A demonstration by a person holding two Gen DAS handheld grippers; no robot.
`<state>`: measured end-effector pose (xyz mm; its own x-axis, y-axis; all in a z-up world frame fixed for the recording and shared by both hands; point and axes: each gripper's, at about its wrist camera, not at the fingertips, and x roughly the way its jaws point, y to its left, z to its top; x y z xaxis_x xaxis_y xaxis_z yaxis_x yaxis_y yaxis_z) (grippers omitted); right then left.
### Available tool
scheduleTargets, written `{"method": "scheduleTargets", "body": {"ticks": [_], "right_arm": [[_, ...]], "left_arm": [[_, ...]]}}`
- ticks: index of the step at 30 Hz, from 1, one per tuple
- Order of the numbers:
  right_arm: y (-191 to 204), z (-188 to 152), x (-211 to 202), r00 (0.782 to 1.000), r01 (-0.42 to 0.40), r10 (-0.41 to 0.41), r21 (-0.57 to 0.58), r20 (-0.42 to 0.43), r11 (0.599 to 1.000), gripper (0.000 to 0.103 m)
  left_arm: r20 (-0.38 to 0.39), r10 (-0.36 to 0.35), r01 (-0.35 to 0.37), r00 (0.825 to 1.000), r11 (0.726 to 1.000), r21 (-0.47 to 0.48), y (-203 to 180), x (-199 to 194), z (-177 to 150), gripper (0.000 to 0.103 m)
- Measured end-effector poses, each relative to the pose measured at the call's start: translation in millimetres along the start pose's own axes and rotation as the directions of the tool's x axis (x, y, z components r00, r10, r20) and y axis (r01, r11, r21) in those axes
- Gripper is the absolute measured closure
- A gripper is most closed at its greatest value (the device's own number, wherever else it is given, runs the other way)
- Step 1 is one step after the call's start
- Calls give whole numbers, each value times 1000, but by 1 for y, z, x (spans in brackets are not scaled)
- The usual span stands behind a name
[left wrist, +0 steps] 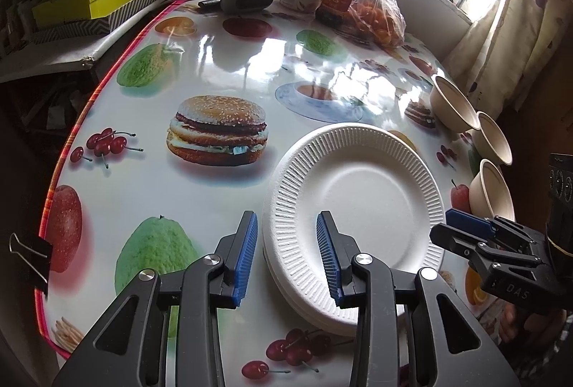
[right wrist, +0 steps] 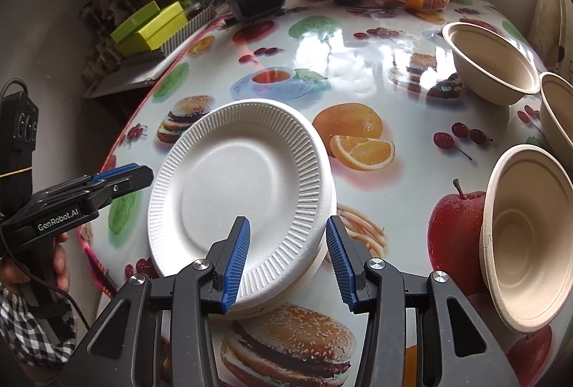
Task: Organize plates and bowls
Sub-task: 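Lower both held plates onto the stack and open both tools, then move both tools forward toward the beige pulp bowls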
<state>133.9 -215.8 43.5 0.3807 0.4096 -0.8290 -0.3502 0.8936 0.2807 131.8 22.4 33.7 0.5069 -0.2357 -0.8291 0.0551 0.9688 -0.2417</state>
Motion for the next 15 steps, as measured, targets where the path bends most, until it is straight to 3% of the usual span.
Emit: {"method": "scheduleTargets", "body": {"ticks": [15], "right_arm": [[0,-3,-3,999,25,-25,11,20,1000,58]], "left_arm": [[31,11,-12,999,999,39,-12,-8,-3,67]]}}
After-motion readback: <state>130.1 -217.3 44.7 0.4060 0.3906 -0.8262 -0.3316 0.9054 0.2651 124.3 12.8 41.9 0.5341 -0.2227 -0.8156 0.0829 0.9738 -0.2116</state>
